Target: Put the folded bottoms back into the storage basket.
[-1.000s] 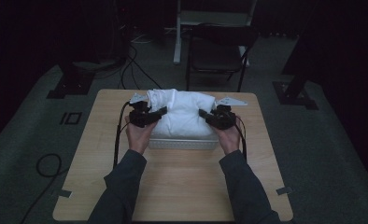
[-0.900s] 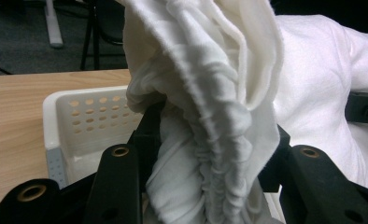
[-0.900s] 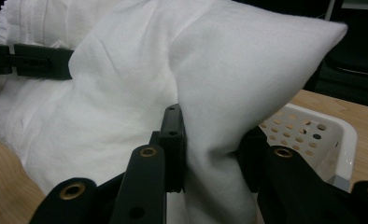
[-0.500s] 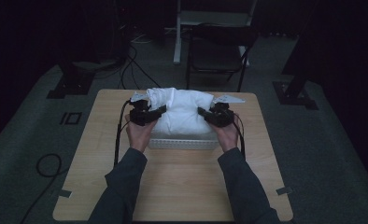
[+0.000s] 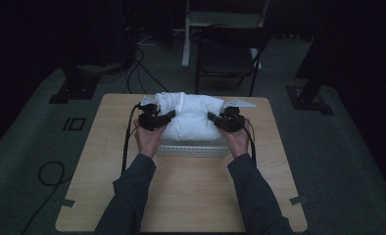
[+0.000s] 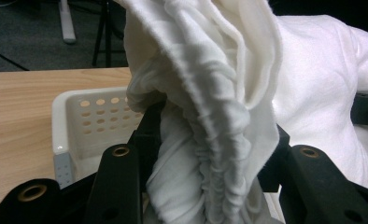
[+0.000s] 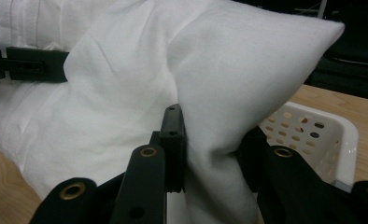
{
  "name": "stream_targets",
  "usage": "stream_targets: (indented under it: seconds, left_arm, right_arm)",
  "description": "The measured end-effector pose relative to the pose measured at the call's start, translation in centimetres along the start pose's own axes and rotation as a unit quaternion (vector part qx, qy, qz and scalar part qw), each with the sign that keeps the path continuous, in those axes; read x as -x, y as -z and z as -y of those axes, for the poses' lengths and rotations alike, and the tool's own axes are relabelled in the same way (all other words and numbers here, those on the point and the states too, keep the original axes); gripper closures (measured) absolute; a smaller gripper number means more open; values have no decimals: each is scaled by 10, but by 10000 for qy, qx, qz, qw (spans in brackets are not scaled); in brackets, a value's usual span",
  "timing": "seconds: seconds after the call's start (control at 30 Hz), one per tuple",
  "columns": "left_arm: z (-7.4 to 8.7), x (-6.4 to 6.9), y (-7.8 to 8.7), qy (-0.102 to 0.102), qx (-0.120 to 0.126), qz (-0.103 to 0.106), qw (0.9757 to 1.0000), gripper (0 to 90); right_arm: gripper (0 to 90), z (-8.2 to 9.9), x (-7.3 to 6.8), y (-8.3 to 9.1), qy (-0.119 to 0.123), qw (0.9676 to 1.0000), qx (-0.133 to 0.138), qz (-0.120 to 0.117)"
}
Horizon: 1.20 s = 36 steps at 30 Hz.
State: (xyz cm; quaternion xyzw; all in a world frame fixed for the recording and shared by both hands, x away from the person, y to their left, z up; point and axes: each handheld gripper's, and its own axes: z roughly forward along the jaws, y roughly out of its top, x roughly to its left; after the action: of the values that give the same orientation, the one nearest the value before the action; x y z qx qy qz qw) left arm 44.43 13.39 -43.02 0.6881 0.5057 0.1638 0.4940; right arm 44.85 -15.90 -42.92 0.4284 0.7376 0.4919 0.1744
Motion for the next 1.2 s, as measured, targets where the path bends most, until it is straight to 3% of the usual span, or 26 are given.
stream_targets:
  seconds: [0.4,0.83,1.2]
  left_arm:
    - [1,1,-12,4,-84,-71,9999,555]
    - [5,-7,-23,-71,-282,-193,9994,554]
    - [8,-9,-30,35,-347,-208,9992,555]
  right_arm:
    - [711,3,8,-6,-90,9999,-80,66]
    - [713,9,10,-20,-146,9995,-278,102]
    - [713,13,15,-28,-225,9989,-387,159]
